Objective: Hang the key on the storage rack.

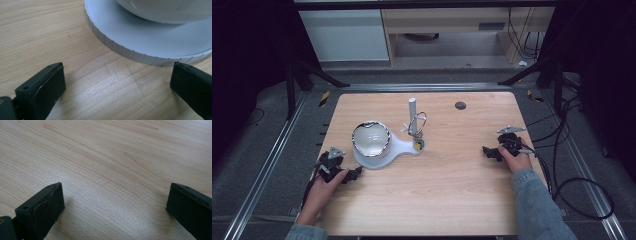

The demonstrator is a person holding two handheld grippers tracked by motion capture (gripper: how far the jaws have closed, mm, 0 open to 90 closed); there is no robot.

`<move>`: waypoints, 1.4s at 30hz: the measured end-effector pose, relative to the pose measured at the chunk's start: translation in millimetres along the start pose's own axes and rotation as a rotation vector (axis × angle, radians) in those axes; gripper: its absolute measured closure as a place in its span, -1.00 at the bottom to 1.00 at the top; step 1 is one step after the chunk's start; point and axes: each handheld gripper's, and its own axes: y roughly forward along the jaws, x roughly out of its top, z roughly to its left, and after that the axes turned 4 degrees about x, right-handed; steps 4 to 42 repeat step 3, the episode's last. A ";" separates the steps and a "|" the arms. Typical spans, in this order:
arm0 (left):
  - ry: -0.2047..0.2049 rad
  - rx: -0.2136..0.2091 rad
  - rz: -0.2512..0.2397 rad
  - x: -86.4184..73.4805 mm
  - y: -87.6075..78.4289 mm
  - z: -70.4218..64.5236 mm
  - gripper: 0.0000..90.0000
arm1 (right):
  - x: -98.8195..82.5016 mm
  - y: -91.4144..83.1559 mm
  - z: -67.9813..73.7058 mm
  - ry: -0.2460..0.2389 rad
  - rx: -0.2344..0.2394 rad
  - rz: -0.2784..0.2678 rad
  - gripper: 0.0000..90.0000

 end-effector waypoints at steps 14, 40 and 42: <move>-0.001 -0.001 -0.001 -0.1 -0.1 -0.3 -1.00 | 0.5 0.9 3.7 0.011 -0.012 0.003 -0.99; -0.001 -0.001 -0.001 -0.1 -0.1 -0.3 -1.00 | 0.5 0.9 3.7 0.011 -0.012 0.003 -0.99; -0.001 -0.001 -0.001 -0.1 -0.1 -0.3 -1.00 | 0.5 0.9 3.7 0.011 -0.012 0.003 -0.99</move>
